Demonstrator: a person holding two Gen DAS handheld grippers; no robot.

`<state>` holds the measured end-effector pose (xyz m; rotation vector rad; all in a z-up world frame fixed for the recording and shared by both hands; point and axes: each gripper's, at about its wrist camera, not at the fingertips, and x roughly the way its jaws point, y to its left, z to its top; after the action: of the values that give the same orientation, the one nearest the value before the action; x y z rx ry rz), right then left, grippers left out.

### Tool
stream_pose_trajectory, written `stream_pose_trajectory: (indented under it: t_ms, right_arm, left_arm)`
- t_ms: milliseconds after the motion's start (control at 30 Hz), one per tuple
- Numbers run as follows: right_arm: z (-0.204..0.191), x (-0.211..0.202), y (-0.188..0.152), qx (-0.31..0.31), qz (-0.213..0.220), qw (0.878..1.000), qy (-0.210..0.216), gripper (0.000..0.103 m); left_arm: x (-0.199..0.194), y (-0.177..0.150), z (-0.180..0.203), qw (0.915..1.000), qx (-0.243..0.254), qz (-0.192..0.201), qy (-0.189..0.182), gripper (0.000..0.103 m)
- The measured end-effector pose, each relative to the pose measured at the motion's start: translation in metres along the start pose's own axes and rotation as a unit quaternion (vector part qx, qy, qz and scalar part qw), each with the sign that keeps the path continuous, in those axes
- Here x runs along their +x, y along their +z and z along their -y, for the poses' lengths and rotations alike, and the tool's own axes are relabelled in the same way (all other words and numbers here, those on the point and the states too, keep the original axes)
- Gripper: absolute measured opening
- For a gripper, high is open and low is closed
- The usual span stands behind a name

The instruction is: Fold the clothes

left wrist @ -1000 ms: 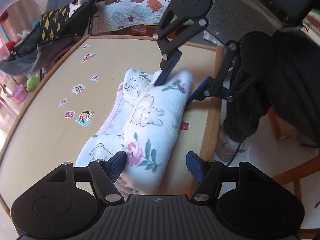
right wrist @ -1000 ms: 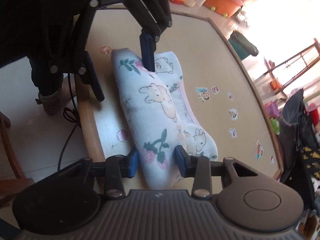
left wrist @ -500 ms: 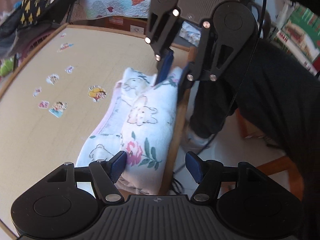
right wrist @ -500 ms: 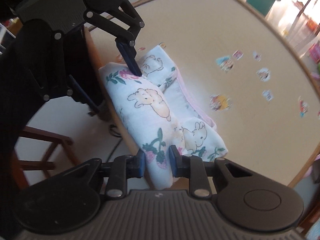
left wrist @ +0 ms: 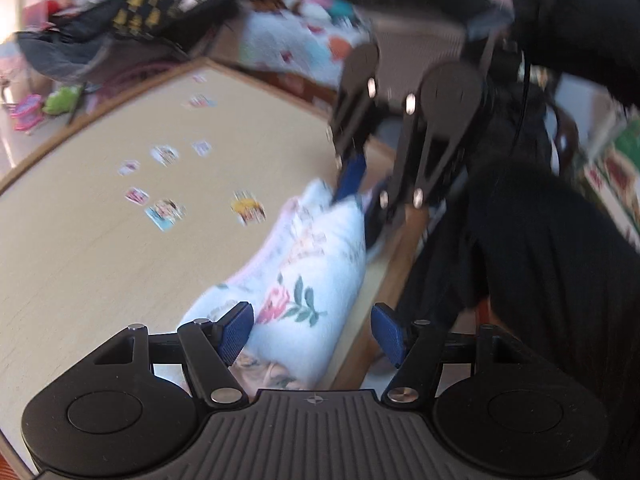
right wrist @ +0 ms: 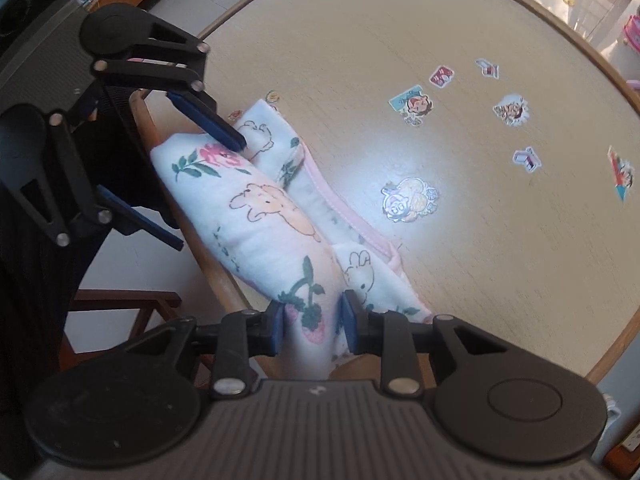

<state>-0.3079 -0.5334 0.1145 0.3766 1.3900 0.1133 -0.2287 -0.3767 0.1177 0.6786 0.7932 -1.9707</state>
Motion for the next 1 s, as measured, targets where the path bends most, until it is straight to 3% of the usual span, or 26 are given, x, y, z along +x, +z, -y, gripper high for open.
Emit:
stream_pose_trajectory:
  t_ms: [100, 267, 400, 567, 733, 933, 1000]
  right_arm:
    - [0.003, 0.001, 0.000, 0.003, -0.001, 1.000, 0.008, 0.029]
    - [-0.005, -0.001, -0.008, -0.018, 0.017, 1.000, -0.003, 0.033]
    - [-0.033, -0.011, -0.033, -0.077, 0.072, 0.993, -0.058, 0.038]
    - [-0.066, -0.014, -0.076, -0.133, 0.147, 0.972, -0.128, 0.048]
    - [-0.081, -0.004, -0.094, -0.162, 0.171, 0.954, -0.188, 0.048]
    - [-0.077, -0.002, -0.091, -0.167, 0.203, 0.940, -0.216, 0.044]
    - [-0.071, -0.001, -0.086, -0.138, 0.199, 0.949, -0.201, 0.038]
  left_arm:
    - [-0.001, -0.001, 0.008, 0.9997, 0.006, 0.022, -0.009, 0.065]
    - [0.008, -0.005, 0.015, 0.9992, 0.031, -0.027, 0.004, 0.051]
    - [0.018, 0.008, -0.006, 0.9992, 0.009, -0.038, -0.001, 0.046]
    - [0.013, 0.013, -0.025, 0.9990, -0.014, -0.041, -0.014, 0.046]
    - [0.020, 0.014, -0.028, 0.9985, -0.018, -0.047, -0.021, 0.047]
    - [0.019, 0.013, -0.028, 0.9983, -0.022, -0.050, -0.022, 0.049]
    - [0.018, 0.011, -0.028, 0.9982, -0.023, -0.050, -0.025, 0.049]
